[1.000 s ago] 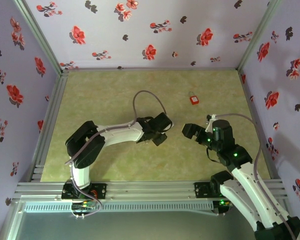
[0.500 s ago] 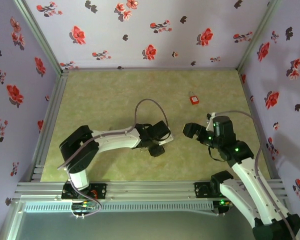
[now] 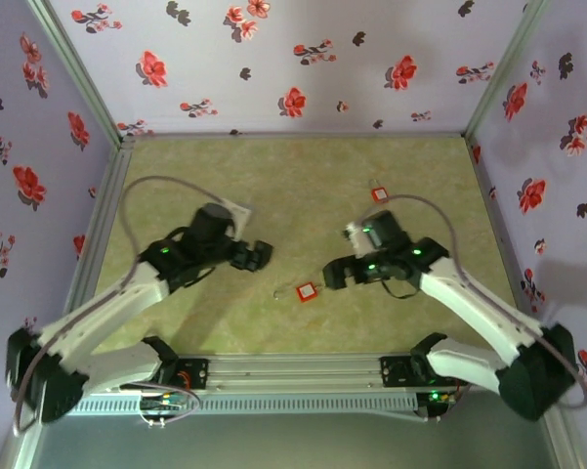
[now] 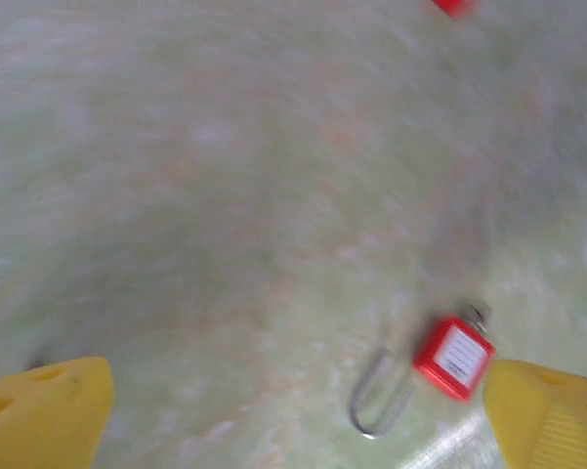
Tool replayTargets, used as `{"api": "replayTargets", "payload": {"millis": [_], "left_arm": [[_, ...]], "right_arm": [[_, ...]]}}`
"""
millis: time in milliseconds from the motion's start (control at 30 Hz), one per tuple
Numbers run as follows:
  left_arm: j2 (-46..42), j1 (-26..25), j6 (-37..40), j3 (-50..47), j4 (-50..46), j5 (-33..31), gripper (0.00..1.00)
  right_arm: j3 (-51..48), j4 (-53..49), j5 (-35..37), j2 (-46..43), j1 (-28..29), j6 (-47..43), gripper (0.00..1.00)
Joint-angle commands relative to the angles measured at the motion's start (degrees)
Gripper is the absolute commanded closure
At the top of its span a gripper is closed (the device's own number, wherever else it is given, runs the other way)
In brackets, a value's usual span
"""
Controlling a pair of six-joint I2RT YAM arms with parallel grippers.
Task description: Unlock with the key
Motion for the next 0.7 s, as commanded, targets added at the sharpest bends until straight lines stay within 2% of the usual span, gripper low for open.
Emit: {"api": "replayTargets", "payload": {"millis": [0, 100, 267, 367, 467, 667], "left_arm": [[-6.87, 1.91, -10.87, -1.02, -0.18, 1.15, 0.00], [-9.38, 2.71, -9.95, 1.57, -5.10, -2.46, 0.00], [-10.00, 3.37, -7.11, 4.33, -10.31, -4.46, 0.00], [-10.55, 3.63, -6.64, 4.02, -10.31, -5.07, 0.00], [-11.24, 4.01, -6.54, 3.12, -9.85, -5.81, 0.00], [-11.68, 4.79, -5.26, 3.61, -11.24, -6.16, 0.00]], "right_arm": [[3.75, -1.39, 7.41, 6.49, 7.74, -19.16, 0.01], [4.84, 0.79, 5.14, 12.70, 9.10, -30.84, 0.01], [9.20, 0.59, 3.91, 20.94, 9.25, -43.16, 0.01], [12.32, -0.81, 2.84, 25.52, 9.57, -47.28, 0.02], [14.28, -0.98, 5.54, 29.06, 10.42, -51.03, 0.03], [14.81, -1.58, 4.13, 32.17, 10.52, -54.36, 0.03]]}}
